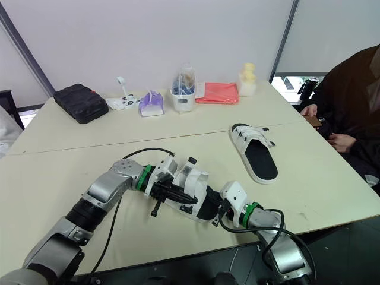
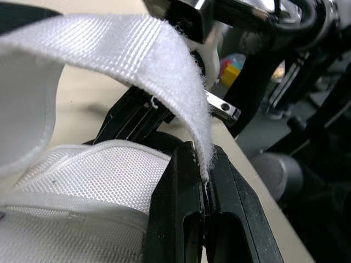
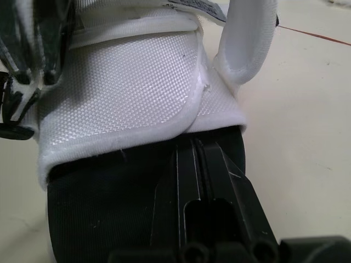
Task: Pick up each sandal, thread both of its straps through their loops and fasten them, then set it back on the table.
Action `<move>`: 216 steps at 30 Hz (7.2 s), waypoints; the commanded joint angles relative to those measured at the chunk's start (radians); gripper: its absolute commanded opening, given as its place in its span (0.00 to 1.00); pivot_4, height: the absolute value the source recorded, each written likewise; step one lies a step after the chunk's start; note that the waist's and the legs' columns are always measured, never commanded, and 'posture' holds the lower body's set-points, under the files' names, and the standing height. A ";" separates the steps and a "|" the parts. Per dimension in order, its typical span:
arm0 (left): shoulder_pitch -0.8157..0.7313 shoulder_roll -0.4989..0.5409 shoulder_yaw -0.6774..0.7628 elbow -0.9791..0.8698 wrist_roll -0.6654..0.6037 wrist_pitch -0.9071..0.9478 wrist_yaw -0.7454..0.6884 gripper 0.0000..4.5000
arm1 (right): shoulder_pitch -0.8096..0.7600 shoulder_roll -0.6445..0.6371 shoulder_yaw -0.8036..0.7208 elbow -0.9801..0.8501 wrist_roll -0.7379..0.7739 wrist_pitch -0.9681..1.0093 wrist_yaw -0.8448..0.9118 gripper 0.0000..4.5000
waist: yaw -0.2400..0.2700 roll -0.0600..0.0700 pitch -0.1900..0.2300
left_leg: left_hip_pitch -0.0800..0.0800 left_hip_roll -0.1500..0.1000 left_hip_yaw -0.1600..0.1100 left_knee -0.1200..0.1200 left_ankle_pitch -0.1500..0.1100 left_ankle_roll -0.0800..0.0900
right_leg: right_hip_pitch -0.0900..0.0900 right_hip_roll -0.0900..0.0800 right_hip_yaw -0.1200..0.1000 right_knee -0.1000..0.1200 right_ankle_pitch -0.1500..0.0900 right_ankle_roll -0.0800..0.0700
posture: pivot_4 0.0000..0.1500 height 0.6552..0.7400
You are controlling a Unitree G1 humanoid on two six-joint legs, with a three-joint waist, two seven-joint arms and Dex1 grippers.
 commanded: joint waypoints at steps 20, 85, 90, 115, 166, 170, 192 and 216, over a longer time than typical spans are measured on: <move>-0.086 0.061 -0.114 0.177 0.175 -0.446 -0.191 0.00 | 0.042 -0.006 0.088 0.105 -0.025 0.053 0.027 0.00 | -0.004 0.000 -0.001 | 0.001 0.001 0.000 0.003 0.000 0.000 | 0.001 0.001 0.000 0.002 0.000 0.000 | 1.00 1.00; 0.198 0.092 0.075 -0.279 0.007 0.134 0.155 0.41 | -0.104 -0.022 0.078 0.293 -0.044 -0.063 0.076 0.00 | -0.003 0.001 0.001 | 0.004 0.005 0.001 0.011 0.000 0.000 | 0.006 0.003 0.000 0.005 0.004 -0.006 | 1.00 1.00; 0.204 0.093 0.055 -0.253 0.032 0.123 0.161 0.29 | -0.109 -0.018 0.080 0.302 -0.047 -0.067 0.074 0.00 | -0.003 0.001 0.001 | 0.004 0.005 0.001 0.011 0.000 0.000 | 0.006 0.003 0.000 0.005 0.004 -0.006 | 1.00 1.00; 0.339 0.322 0.105 -0.535 -0.277 0.469 0.032 0.01 | -0.166 -0.015 0.082 0.391 -0.052 -0.110 0.081 0.00 | -0.009 0.001 0.001 | 0.002 0.006 0.001 0.010 0.000 0.000 | 0.004 0.003 0.001 0.004 0.002 -0.009 | 1.00 1.00; -0.287 -0.113 0.064 0.362 0.044 0.019 0.031 0.68 | -0.194 0.012 0.091 0.449 -0.063 -0.155 0.043 0.00 | -0.009 -0.002 0.002 | 0.002 0.007 0.002 0.012 0.002 -0.003 | 0.004 0.009 0.001 0.004 0.005 -0.007 | 1.00 1.00; -0.316 -0.149 0.057 0.435 0.070 0.007 -0.002 0.68 | -0.193 0.011 0.089 0.445 -0.062 -0.153 0.041 0.00 | -0.009 -0.002 0.002 | 0.002 0.007 0.002 0.011 0.002 -0.003 | 0.003 0.009 0.001 0.004 0.006 -0.006 | 1.00 1.00; -0.269 -0.151 0.159 0.206 -0.026 0.175 -0.022 0.01 | -0.187 0.022 0.102 0.449 -0.070 -0.160 0.019 0.00 | -0.011 -0.003 0.003 | 0.003 0.007 0.002 0.011 0.002 -0.003 | 0.004 0.009 0.001 0.004 0.006 -0.006 | 1.00 1.00; -0.365 -0.210 0.073 0.642 0.231 -0.129 0.128 0.01 | -0.198 0.041 0.116 0.474 -0.082 -0.187 0.017 0.00 | -0.010 -0.003 0.002 | 0.005 0.008 0.002 0.011 0.002 -0.003 | 0.006 0.010 0.001 0.005 0.006 -0.006 | 1.00 1.00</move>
